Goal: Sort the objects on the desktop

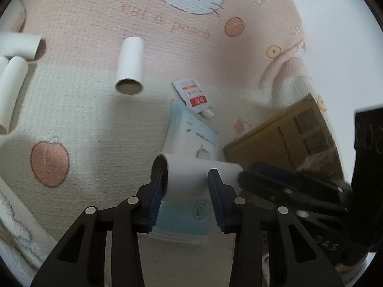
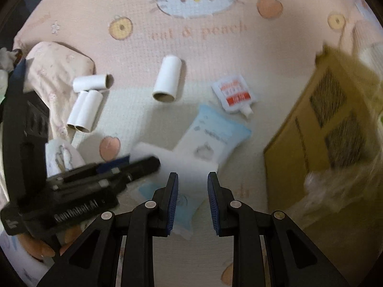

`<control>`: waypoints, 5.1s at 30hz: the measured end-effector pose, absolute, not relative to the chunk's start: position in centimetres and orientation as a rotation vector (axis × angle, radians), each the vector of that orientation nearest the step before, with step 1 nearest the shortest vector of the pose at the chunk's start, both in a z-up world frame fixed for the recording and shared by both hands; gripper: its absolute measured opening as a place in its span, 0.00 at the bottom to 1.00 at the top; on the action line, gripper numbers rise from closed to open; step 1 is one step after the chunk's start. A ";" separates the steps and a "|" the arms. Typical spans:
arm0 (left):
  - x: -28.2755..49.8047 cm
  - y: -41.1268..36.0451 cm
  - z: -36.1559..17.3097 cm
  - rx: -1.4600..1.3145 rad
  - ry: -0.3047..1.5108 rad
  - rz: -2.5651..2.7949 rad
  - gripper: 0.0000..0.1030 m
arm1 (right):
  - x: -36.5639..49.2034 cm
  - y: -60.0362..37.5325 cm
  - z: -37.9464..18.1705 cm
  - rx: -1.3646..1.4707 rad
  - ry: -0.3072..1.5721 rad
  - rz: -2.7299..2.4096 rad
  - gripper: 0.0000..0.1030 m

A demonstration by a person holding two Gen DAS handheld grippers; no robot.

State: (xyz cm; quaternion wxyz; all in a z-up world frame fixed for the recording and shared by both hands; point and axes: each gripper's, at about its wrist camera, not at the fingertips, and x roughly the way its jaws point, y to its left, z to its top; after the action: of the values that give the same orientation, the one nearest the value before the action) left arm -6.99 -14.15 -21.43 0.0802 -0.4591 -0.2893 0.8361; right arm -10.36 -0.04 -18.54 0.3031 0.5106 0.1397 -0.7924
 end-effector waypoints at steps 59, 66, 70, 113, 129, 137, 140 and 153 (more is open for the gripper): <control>-8.6 -18.0 -24.9 -1.320 -1.395 2.240 0.37 | -13.3 -2.4 -20.4 1.421 0.423 -1.846 0.20; -8.8 -18.5 -25.8 -1.298 -1.486 2.170 0.39 | -14.2 -3.5 -22.1 1.470 0.451 -1.807 0.38; -8.8 -19.0 -27.1 -1.298 -1.610 2.055 0.45 | -14.1 -3.5 -22.6 1.457 0.410 -1.819 0.39; -8.7 -7.2 -5.9 -1.053 -0.791 2.327 0.45 | -6.8 6.3 -6.5 0.859 0.375 -2.200 0.39; -14.3 2.4 -4.3 -1.174 -0.559 2.228 0.45 | -11.4 15.3 -5.0 0.974 0.189 -2.232 0.39; -17.4 4.6 -5.5 -1.313 -0.522 2.228 0.45 | -14.6 17.1 -6.6 1.115 0.179 -2.203 0.38; -18.4 5.0 -5.9 -1.362 -0.515 2.222 0.45 | -16.1 17.4 -7.0 1.175 0.128 -2.161 0.38; -23.2 7.7 -10.7 -1.599 -0.635 2.010 0.45 | -20.8 19.4 -9.9 1.416 0.109 -2.063 0.38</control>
State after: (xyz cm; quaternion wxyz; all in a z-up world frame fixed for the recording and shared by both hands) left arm -23.18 7.67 -10.69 0.2456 -0.5860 -0.2326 0.7364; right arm -20.78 19.39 -9.86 0.3130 0.5369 0.0413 -0.7823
